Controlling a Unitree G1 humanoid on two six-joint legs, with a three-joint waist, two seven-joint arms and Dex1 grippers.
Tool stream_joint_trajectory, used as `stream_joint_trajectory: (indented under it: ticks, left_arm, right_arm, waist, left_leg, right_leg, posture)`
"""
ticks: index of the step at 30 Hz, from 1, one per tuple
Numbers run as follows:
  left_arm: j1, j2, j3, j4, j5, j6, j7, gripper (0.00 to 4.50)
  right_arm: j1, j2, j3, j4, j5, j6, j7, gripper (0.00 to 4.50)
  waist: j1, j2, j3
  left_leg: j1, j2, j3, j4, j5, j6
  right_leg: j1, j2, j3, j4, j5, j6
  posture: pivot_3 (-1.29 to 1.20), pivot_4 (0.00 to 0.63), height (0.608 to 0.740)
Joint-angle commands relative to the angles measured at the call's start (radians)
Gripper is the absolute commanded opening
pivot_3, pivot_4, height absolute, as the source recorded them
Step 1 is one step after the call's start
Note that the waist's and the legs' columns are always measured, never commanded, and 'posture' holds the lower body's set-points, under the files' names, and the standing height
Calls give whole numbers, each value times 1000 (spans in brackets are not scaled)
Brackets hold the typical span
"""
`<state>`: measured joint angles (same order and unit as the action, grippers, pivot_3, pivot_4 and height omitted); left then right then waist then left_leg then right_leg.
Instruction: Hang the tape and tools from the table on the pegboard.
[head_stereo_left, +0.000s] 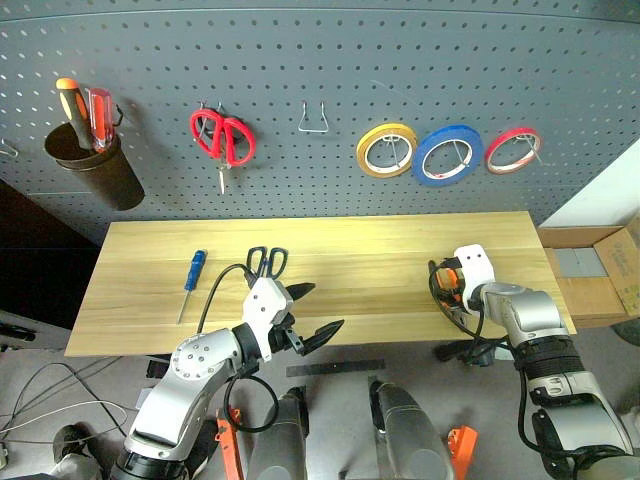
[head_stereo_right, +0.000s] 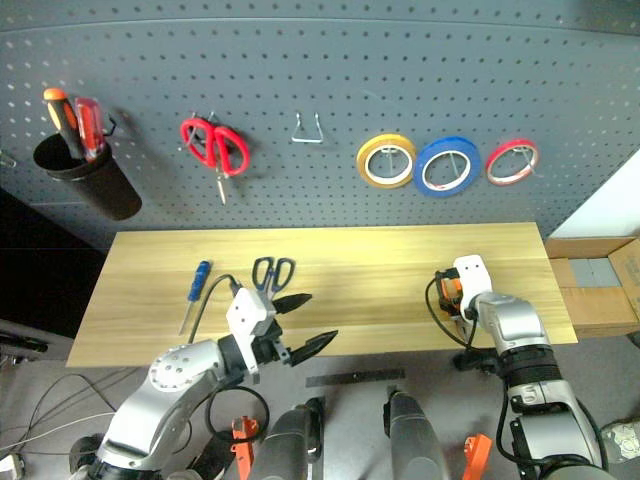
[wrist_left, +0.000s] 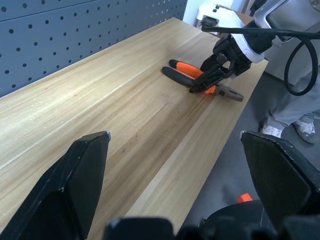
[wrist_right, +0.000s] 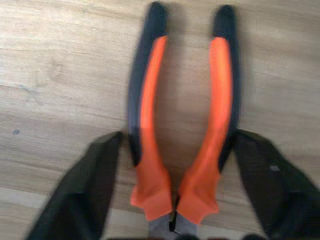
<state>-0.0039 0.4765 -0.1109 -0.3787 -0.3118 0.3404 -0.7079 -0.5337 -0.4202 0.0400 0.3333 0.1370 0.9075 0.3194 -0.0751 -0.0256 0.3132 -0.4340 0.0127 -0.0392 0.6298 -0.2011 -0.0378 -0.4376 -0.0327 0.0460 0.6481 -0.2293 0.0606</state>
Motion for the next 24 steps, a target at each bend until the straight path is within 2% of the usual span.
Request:
stream_joint_trajectory:
  ticks: [1, 4, 7, 9, 11, 16, 20, 24]
  left_arm:
    - [5, 6, 35, -32, -16, -10, 6, 4500]
    - [-2, 8, 113, -36, -48, -1, 29, 4500]
    - [-19, 1, 222, -46, -111, 11, 61, 4500]
    - [-41, -12, 305, -71, -186, 47, 104, 4500]
    - [-54, -7, 360, -95, -242, 82, 127, 4500]
    - [-56, 2, 391, -101, -246, 72, 144, 4500]
    - [-53, -49, 336, -122, -195, 29, 195, 4500]
    - [-42, -80, 304, -130, -159, 4, 227, 4500]
  right_arm:
    - [34, -44, 21, -108, -3, 84, 40, 2476]
    - [65, -126, 73, -312, 37, 165, 141, 2476]
    - [76, -166, 67, -548, 143, 152, 273, 2476]
    - [66, -154, 25, -695, 258, 127, 364, 2476]
    - [17, -115, -11, -765, 345, 140, 396, 2476]
    - [-203, 35, 12, -714, 380, 58, 364, 2476]
    - [-389, 204, -39, -588, 357, -159, 298, 2476]
    - [-491, 304, -32, -448, 284, -369, 234, 2476]
  waist:
    - [1, 0, 0]
    - [3, 2, 1]
    - [-2, 2, 2]
    - [-6, 1, 2]
    - [-7, 1, 2]
    - [-3, 1, 2]
    - [4, 0, 3]
    - [15, -1, 5]
  left_leg:
    - [0, 0, 0, 0, 0, 0]
    - [-1, 0, 0, 0, 0, 0]
    - [-1, 0, 0, 0, 0, 0]
    - [0, 1, 0, 0, 0, 0]
    - [0, 3, -1, 0, 0, 0]
    - [0, 5, -1, 0, 0, 0]
    - [-1, 5, -1, 0, 0, 0]
    - [-2, 6, -1, -1, 0, 0]
  right_leg:
    - [0, 0, 0, 0, 0, 0]
    - [-1, 0, 0, 1, 0, 0]
    - [-2, 0, 0, 0, 0, 0]
    - [-1, 1, 0, 1, 0, 0]
    - [-2, 4, 0, 1, 0, 0]
    - [-2, 7, -1, 1, 1, -2]
    - [-3, 6, 0, 0, 4, -7]
    - [-4, 6, -1, -1, 5, -8]
  posture:
    - [-47, 325, 740]
    - [-47, 325, 740]
    - [-48, 325, 740]
    - [-37, 325, 740]
    - [-30, 325, 740]
    - [-34, 320, 740]
    - [-35, 331, 740]
    - [-33, 349, 740]
